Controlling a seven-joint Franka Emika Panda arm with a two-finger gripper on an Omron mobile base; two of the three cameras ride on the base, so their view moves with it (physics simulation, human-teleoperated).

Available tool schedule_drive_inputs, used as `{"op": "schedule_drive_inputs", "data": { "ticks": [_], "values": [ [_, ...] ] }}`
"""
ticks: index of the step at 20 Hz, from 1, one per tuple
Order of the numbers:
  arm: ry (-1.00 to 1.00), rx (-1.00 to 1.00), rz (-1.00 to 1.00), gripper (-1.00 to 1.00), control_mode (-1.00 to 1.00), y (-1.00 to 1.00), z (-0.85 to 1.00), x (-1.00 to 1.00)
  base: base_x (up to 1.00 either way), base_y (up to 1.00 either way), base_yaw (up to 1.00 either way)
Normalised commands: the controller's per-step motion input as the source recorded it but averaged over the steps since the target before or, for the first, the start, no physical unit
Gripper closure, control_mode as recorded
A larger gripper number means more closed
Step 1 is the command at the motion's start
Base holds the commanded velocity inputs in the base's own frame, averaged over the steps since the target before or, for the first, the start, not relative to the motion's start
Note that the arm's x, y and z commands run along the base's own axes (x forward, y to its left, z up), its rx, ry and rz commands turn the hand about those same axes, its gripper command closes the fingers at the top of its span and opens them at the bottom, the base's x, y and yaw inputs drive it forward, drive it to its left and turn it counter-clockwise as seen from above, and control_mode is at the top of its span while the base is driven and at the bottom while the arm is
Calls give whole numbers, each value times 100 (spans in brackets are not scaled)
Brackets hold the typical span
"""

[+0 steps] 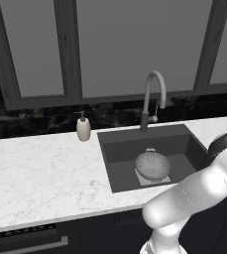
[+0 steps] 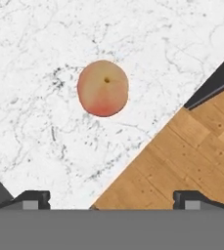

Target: Put the colander in the sink, put the peach in the colander, and turn on the sink faucet and pour water over the colander.

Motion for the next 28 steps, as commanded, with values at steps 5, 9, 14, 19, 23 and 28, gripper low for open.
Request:
{"op": "schedule_drive_inputs", "data": {
  "ticks": [5, 9, 14, 19, 23, 28],
  "values": [
    [0, 2, -2, -100, -100, -22, -23, 31, 0, 0, 0],
    [0, 0, -1, -100, -100, -8, -22, 25, 0, 0, 0],
    [0, 0, -3, -100, -100, 0, -29, 6, 0, 0, 0],
    [0, 0, -7, -100, -100, 0, -36, 6, 0, 0, 0],
    [-5, 0, -7, -100, -100, 3, -25, 24, 0, 0, 0],
    [-3, 0, -7, -100, -100, 0, -29, 26, 0, 0, 0]
  ]
}}
